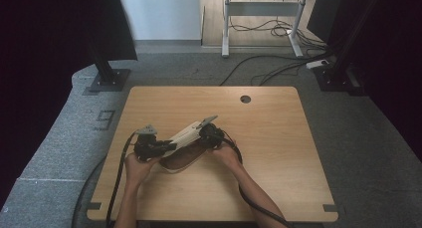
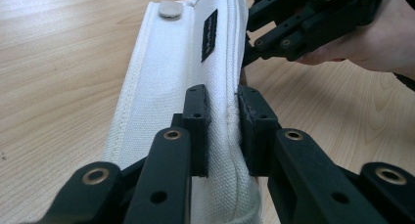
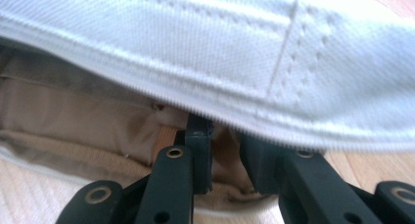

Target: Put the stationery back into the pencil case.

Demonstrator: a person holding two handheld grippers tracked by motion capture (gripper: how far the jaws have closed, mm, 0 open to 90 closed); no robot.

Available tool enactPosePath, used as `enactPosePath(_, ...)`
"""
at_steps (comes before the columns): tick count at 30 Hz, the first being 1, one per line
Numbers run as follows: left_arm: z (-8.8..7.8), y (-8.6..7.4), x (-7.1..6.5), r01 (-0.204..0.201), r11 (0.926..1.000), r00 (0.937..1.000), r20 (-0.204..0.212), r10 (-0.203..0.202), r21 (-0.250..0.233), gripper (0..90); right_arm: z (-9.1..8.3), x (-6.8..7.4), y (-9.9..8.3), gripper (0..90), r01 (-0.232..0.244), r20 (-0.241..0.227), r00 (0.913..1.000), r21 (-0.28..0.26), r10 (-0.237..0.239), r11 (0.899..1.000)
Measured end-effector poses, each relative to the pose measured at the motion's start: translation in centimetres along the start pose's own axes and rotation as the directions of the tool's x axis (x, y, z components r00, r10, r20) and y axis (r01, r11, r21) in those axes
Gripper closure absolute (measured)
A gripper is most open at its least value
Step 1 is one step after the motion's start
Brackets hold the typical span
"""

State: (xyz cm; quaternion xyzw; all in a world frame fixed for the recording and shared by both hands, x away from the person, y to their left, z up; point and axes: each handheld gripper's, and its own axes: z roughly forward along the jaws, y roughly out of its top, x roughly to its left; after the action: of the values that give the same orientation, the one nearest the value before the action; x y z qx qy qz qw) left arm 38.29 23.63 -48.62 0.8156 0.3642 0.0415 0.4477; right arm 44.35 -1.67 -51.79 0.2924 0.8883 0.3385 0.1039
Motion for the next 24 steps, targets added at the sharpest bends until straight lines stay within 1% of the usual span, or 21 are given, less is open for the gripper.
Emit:
enactPosePath(6,0.0,0.0,0.0,0.001,1.0,1.0,0.003,-0.001,0.001,75.5,0.7,-0.1,0.1,71.7,-0.001,0.002,1.0,0.001,0.001,1.0)
enactPosePath(9,0.0,-0.1,0.1,0.003,1.0,1.0,0.009,-0.003,0.001,75.3,0.6,-0.1,0.0,69.9,0.002,0.0,1.0,0.004,-0.002,1.0)
enactPosePath(12,0.0,-0.1,0.1,0.005,1.0,0.9999,0.011,-0.005,0.001,75.0,0.1,0.0,-0.1,67.1,0.002,-0.002,1.0,-0.003,-0.002,1.0)
enactPosePath(18,0.2,-0.3,0.0,0.008,0.9999,0.9997,0.021,-0.008,0.006,73.3,-0.8,-0.2,-0.4,58.8,0.007,-0.004,1.0,-0.008,-0.007,1.0)
enactPosePath(22,0.4,-0.4,0.0,0.006,0.9999,0.9997,0.024,-0.007,0.01,71.9,-1.5,-0.4,-0.8,56.0,-0.004,-0.014,0.9999,-0.015,0.004,1.0)
enactPosePath(24,0.5,-0.4,-0.1,0.004,0.9999,0.9996,0.028,-0.005,0.016,71.1,-1.9,-0.5,-1.0,54.8,-0.001,-0.016,0.9999,-0.015,0.001,1.0)
